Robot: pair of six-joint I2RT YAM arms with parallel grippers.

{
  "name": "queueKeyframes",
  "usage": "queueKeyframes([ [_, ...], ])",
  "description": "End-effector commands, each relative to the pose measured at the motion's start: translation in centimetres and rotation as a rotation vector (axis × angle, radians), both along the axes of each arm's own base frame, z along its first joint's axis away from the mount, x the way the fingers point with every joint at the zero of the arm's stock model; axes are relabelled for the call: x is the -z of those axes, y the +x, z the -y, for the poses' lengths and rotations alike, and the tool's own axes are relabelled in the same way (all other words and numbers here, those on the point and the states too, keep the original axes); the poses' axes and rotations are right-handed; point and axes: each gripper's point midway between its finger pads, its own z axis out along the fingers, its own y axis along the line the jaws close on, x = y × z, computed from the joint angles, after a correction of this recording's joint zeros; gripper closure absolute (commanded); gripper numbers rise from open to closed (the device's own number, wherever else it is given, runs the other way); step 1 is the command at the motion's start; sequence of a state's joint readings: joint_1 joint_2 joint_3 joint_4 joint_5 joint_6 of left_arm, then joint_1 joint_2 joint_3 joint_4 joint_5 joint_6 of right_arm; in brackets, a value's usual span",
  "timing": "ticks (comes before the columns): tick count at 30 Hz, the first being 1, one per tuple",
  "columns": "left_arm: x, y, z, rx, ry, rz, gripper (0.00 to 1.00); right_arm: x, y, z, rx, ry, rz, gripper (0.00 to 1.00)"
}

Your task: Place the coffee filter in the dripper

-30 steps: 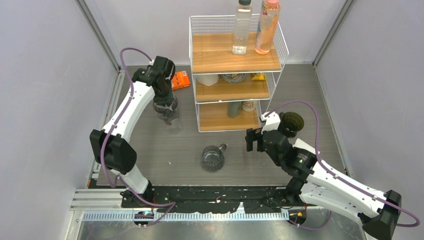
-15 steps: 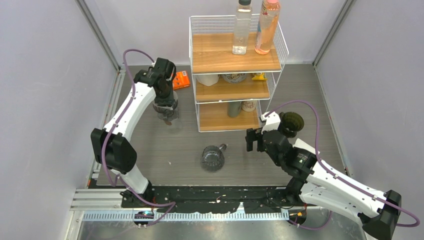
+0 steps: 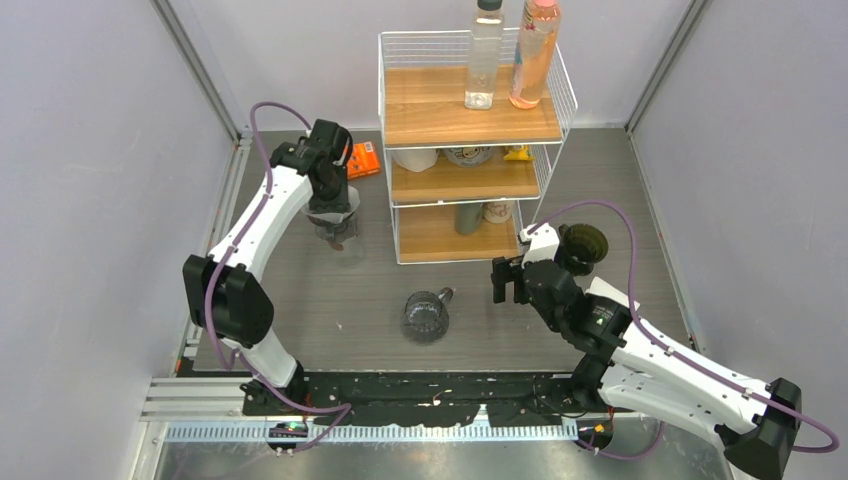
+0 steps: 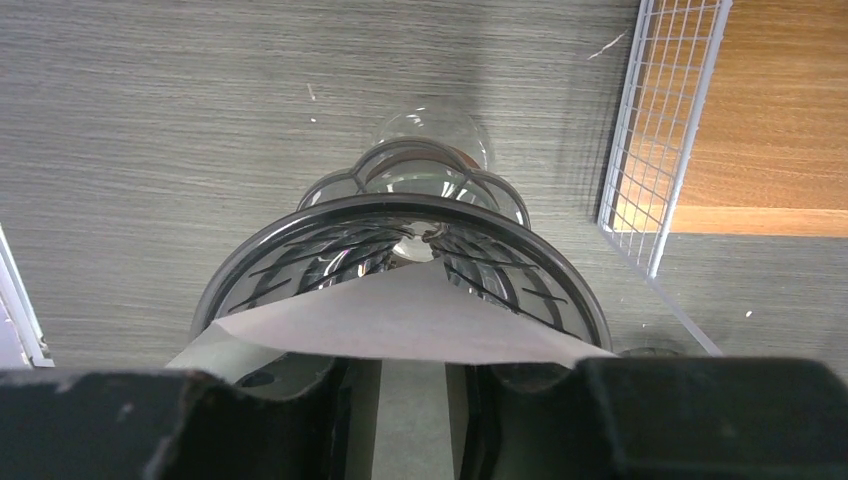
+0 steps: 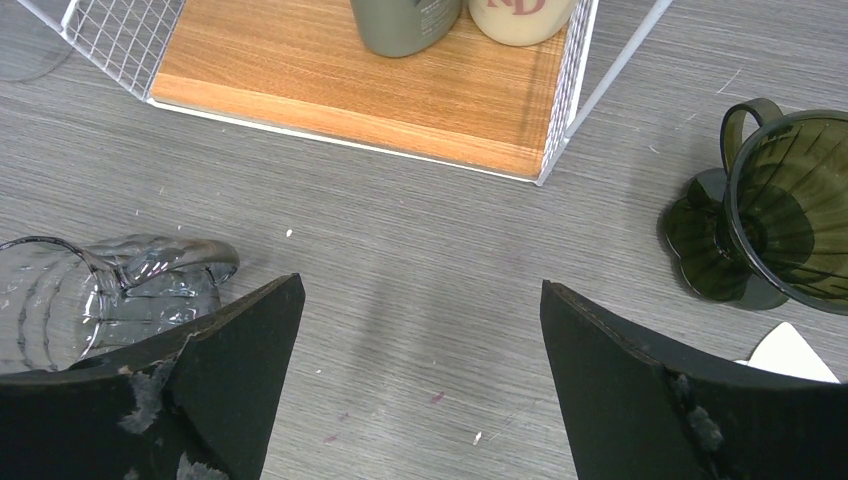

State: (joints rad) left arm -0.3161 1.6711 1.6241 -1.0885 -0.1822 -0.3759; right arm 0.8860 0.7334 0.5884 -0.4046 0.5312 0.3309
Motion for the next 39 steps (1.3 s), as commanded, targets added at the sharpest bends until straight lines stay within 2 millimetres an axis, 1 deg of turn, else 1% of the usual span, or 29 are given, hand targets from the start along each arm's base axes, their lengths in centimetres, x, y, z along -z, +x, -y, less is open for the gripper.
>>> queueKeyframes([
  [1, -0.74, 0.21, 0.35, 0.025, -0.019, 0.032, 0.64, -0.32, 0.41, 0.27, 0.026, 0.001, 0.018, 0.05],
  [5, -1.07, 0.18, 0.25, 0.023, -0.019, 0.042, 0.59, -0.34, 0.42, 0.24, 0.025, 0.001, 0.018, 0.04],
  [11, -1.03, -0.02, 0.19, 0.023, -0.018, 0.038, 0.52, -0.33, 0.4, 0.25, 0.024, 0.001, 0.019, 0.05],
  [19, -1.06, -0.22, 0.05, 0.021, -0.014, 0.041, 0.47, -0.26, 0.4, 0.21, 0.023, -0.001, 0.016, 0.05],
  [25, -1.35, -0.28, -0.04, 0.021, -0.013, 0.052, 0.39, -0.27, 0.42, 0.15, 0.02, -0.003, 0.015, 0.05],
  [29, -1.58, -0.35, -0.14, 0.019, -0.012, 0.061, 0.36, -0.26, 0.39, 0.13, 0.018, -0.002, 0.015, 0.04],
  [30, -1.55, -0.39, -0.18, 0.02, -0.011, 0.061, 0.38, -0.3, 0.4, 0.14, 0.019, -0.002, 0.016, 0.05],
  [33, -1.58, -0.34, -0.16, 0.019, -0.013, 0.063, 0.46, -0.22, 0.4, 0.17, 0.02, -0.004, 0.014, 0.05],
  [37, -1.49, -0.18, 0.05, 0.024, -0.02, 0.062, 0.6, -0.25, 0.42, 0.18, 0.022, -0.002, 0.015, 0.05],
  [39, -1.31, -0.13, 0.11, 0.026, -0.021, 0.057, 0.62, -0.23, 0.41, 0.17, 0.021, -0.004, 0.015, 0.05],
])
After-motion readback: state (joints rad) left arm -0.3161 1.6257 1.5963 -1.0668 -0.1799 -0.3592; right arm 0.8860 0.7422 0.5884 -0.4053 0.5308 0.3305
